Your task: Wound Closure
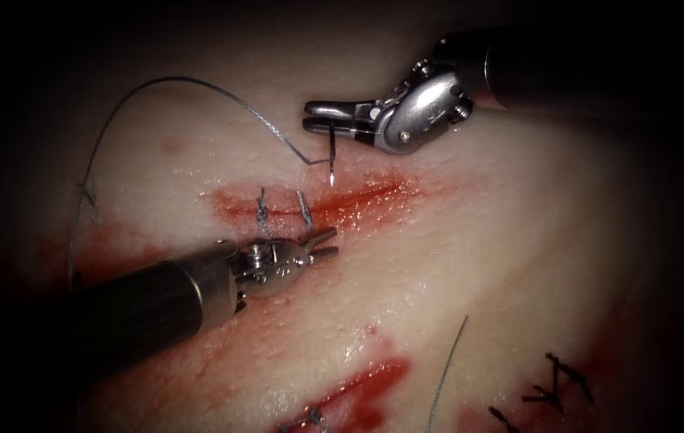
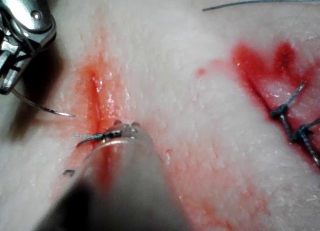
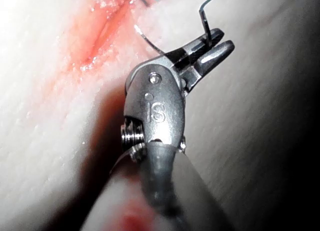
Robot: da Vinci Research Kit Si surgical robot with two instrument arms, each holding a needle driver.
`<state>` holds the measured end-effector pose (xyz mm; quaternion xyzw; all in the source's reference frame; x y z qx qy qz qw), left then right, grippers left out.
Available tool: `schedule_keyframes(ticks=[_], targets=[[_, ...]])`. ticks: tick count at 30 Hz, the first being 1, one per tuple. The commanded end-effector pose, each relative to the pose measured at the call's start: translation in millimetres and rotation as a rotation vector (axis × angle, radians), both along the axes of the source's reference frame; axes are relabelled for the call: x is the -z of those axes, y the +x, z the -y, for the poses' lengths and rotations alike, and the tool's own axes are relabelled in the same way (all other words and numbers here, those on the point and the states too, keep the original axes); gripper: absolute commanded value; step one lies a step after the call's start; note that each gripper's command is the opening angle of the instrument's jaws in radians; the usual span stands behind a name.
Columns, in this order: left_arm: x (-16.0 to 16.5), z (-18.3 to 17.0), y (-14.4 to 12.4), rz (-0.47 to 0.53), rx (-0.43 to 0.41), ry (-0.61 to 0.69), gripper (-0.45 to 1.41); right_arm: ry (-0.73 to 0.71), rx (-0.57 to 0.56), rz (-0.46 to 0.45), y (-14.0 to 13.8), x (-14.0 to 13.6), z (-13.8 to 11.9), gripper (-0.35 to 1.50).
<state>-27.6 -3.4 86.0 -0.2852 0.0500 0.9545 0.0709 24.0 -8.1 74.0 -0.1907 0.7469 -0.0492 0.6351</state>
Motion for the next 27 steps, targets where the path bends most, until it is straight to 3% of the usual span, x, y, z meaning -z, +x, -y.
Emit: schedule_keyframes(ticks=[1, 27], targets=[[-0.5, -0.6, -0.5, 0.001, 0.0, -0.002, 0.26, -0.006, 0.0, 0.003, 0.8, -0.4, -0.7, -0.35], [-0.3, -0.5, -0.6, 0.003, 0.001, 0.001, 0.24, -0.097, -0.029, 0.059, 0.8, -2.9, -0.1, -0.35]])
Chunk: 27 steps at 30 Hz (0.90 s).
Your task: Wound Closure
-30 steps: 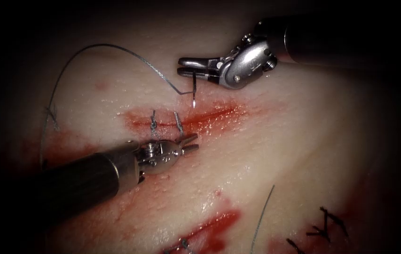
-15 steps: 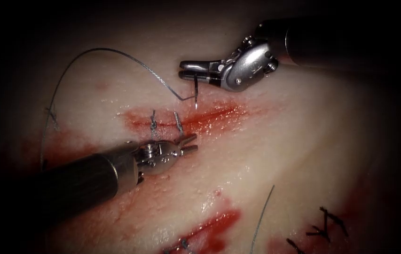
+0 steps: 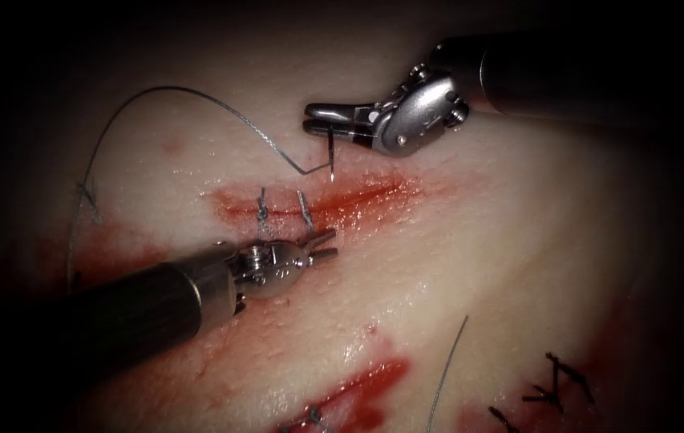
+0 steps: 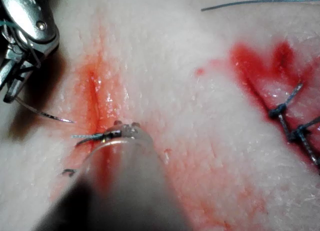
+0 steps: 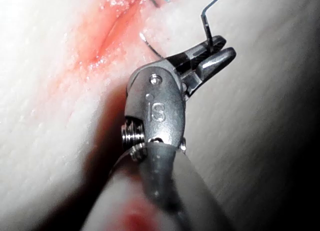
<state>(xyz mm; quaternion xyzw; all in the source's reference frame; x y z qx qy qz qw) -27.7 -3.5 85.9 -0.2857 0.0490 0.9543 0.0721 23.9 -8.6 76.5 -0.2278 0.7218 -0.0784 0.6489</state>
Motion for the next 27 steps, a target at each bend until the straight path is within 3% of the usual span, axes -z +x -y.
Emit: schedule_keyframes(ticks=[1, 16, 27], targets=[[-0.4, -0.6, -0.5, 0.002, 0.0, -0.002, 0.24, -0.016, 0.004, 0.005, 0.9, -0.5, -0.4, -0.35], [0.1, -1.0, 0.1, 0.005, -0.004, 0.007, 0.29, -0.163, 0.064, 0.115, 0.9, -2.0, 4.9, -0.35], [-0.7, -0.9, -2.7, 0.013, 0.012, 0.014, 0.27, -0.044, -0.026, 0.084, 0.1, -0.6, 2.7, -0.35]])
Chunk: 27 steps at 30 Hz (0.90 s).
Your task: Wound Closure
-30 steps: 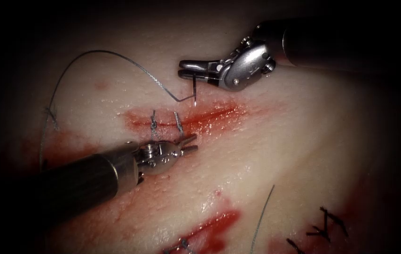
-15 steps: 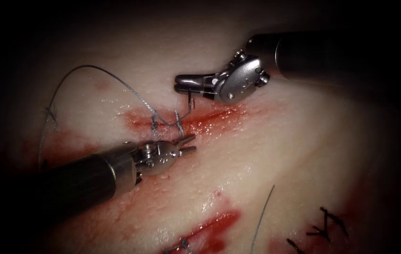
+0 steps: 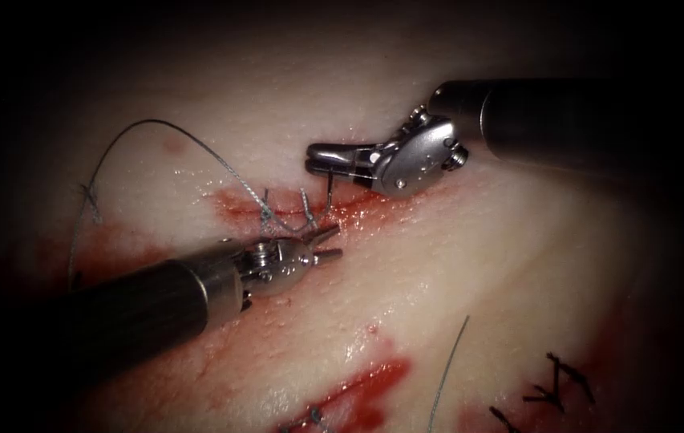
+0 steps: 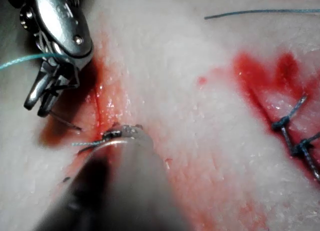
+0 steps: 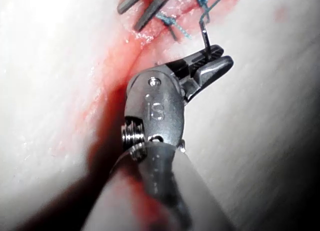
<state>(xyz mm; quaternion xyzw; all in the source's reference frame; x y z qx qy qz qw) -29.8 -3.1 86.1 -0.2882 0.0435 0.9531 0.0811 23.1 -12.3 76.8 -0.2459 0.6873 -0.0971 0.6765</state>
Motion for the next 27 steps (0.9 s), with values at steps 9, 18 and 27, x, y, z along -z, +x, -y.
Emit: schedule_keyframes(ticks=[9, 18, 27], targets=[[-2.8, 0.4, 0.4, -0.008, 0.001, 0.044, 0.17, 0.074, -0.008, -0.017, 1.3, -0.1, -1.6, -0.35], [-5.6, 1.6, 4.1, -0.09, 0.01, 0.159, 0.27, 0.331, 0.033, -0.025, 2.1, 0.0, -2.7, -0.35], [-6.1, 1.2, 4.8, -0.094, 0.016, 0.168, 0.32, 0.544, 0.033, -0.042, 2.1, -0.9, -3.7, -0.35]])
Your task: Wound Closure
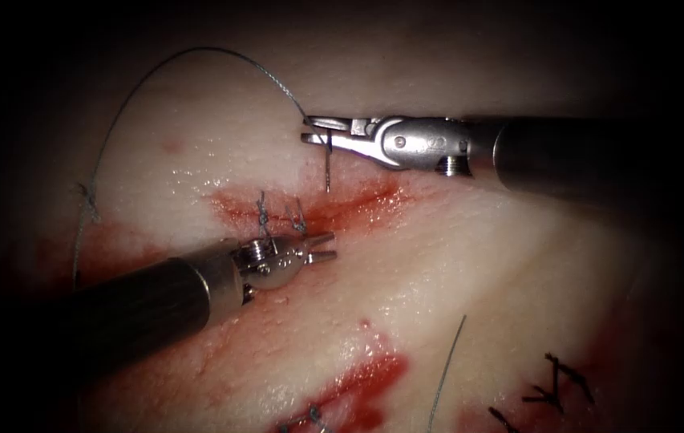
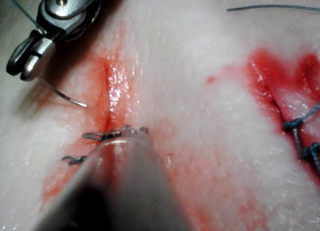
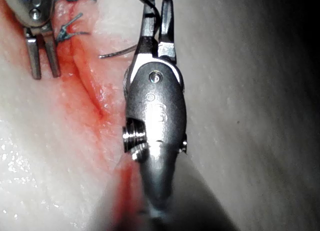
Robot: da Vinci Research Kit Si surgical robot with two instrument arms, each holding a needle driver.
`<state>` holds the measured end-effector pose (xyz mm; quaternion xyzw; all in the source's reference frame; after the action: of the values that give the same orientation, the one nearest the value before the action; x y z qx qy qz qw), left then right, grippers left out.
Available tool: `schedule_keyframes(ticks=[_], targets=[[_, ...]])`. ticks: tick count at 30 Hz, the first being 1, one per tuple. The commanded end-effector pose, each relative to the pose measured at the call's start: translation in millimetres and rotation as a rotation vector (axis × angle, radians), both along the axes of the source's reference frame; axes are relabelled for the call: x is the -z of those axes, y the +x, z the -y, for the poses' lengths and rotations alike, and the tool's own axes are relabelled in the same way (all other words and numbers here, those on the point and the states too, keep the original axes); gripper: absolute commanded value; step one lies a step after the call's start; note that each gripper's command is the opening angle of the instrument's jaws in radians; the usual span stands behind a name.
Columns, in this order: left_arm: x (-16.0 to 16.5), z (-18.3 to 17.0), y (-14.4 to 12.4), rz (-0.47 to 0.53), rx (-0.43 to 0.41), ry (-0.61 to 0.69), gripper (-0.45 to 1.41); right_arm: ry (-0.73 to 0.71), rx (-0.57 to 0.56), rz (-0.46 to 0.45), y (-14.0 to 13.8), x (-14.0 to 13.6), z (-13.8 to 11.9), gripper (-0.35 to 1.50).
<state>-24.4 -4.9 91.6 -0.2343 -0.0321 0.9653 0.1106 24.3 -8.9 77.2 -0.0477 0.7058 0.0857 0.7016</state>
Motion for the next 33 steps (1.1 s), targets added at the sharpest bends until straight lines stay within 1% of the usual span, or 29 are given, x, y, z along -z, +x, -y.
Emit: schedule_keyframes(ticks=[1, 6, 10, 12, 13, 14, 15, 17, 18, 19, 22, 31, 33], targets=[[-0.5, -0.6, -0.5, 0.001, 0.0, -0.003, 0.32, 0.014, 0.01, 0.011, 1.0, -0.5, -0.2, -0.35], [-0.1, -0.7, -0.1, 0.004, -0.004, 0.001, 0.32, 0.119, 0.067, 0.013, 1.3, -1.1, 0.8, -0.35], [0.5, -0.8, 0.4, 0.004, -0.008, 0.005, 0.32, 0.263, 0.084, -0.007, 1.4, -1.6, 1.5, -0.35], [0.7, -0.8, 0.6, 0.003, -0.009, 0.006, 0.32, 0.381, 0.085, -0.024, 1.4, -1.6, 1.4, -0.35], [0.8, -0.8, 0.8, 0.004, -0.01, 0.006, 0.32, 0.474, 0.088, -0.039, 1.4, -1.6, 1.3, -0.35], [0.8, -0.8, 0.8, 0.004, -0.011, 0.007, 0.32, 0.52, 0.096, -0.048, 1.4, -1.7, 1.3, -0.35], [0.9, -0.8, 1.0, 0.006, -0.012, 0.008, 0.32, 0.704, 0.107, -0.077, 1.5, -1.8, 1.5, -0.35], [1.0, -0.8, 1.2, 0.007, -0.009, 0.011, 0.29, 0.794, 0.109, -0.089, 1.7, -2.0, 1.8, -0.35], [1.0, -0.8, 1.3, 0.008, -0.016, 0.009, 0.29, 0.816, 0.111, -0.09, 1.7, -2.2, 2.0, -0.35], [1.1, -0.8, 1.5, 0.009, -0.018, 0.01, 0.31, 0.879, 0.114, -0.092, 1.7, -2.3, 2.2, -0.35], [1.4, -0.9, 1.8, 0.012, -0.026, 0.011, 0.34, 0.93, 0.13, -0.073, 1.7, -2.5, 2.8, -0.35], [2.3, -1.3, 1.9, 0.009, -0.039, 0.011, 0.34, 1.065, 0.15, -0.04, 1.1, -2.4, 5.4, -0.35], [2.5, -1.3, 1.8, 0.007, -0.071, -0.001, 0.37, 1.101, 0.143, -0.031, 1.0, -2.2, 5.9, -0.35]])
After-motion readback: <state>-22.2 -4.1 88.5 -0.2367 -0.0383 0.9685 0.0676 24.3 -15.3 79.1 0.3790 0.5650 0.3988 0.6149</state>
